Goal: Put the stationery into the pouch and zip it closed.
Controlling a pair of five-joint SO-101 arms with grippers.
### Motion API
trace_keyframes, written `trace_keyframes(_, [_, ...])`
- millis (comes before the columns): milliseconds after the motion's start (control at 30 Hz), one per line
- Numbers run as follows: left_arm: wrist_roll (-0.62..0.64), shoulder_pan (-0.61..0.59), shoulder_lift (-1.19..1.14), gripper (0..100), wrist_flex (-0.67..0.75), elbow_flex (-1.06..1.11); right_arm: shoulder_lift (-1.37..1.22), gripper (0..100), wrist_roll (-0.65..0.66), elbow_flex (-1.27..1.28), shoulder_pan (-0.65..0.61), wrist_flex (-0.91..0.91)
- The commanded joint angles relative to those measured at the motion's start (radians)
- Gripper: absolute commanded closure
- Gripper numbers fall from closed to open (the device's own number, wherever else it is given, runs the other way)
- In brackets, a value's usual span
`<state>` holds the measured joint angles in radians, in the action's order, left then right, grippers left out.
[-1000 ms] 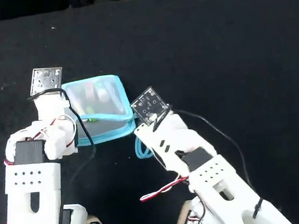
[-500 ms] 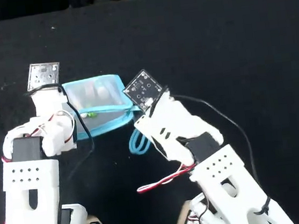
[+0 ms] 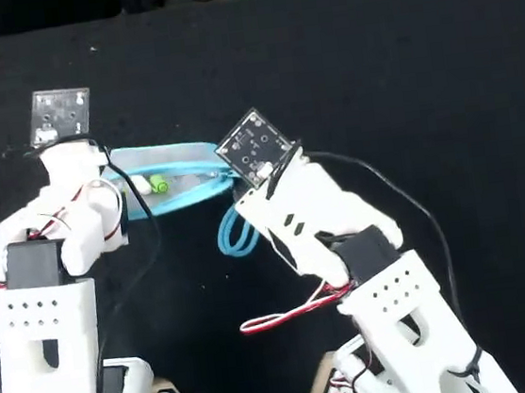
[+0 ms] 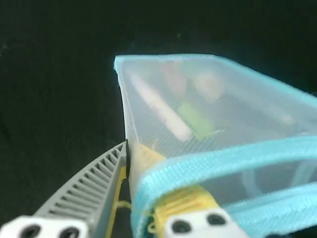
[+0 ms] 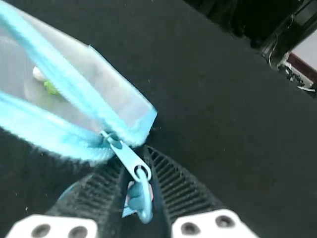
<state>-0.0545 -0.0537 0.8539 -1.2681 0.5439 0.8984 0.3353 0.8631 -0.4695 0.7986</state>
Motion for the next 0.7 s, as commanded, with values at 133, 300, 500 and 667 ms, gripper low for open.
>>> trace_keyframes(133, [-0.002, 0.015, 0.012, 97, 0.015, -0.176, 0.025, 98.8, 0.008, -0.136, -0.052, 0.002])
trace_keyframes(300, [-0.002, 0.015, 0.012, 97, 0.014, -0.174, 0.025, 98.8, 0.008, -0.145, -0.064, 0.003])
trace_keyframes(500, [-0.002, 0.016, 0.012, 97, 0.015, -0.119, 0.024, 98.8, 0.008, -0.14, -0.095, 0.003])
trace_keyframes(667, [-0.008, 0.016, 0.012, 96, 0.015, -0.125, 0.024, 98.8, 0.008, -0.122, -0.095, 0.003])
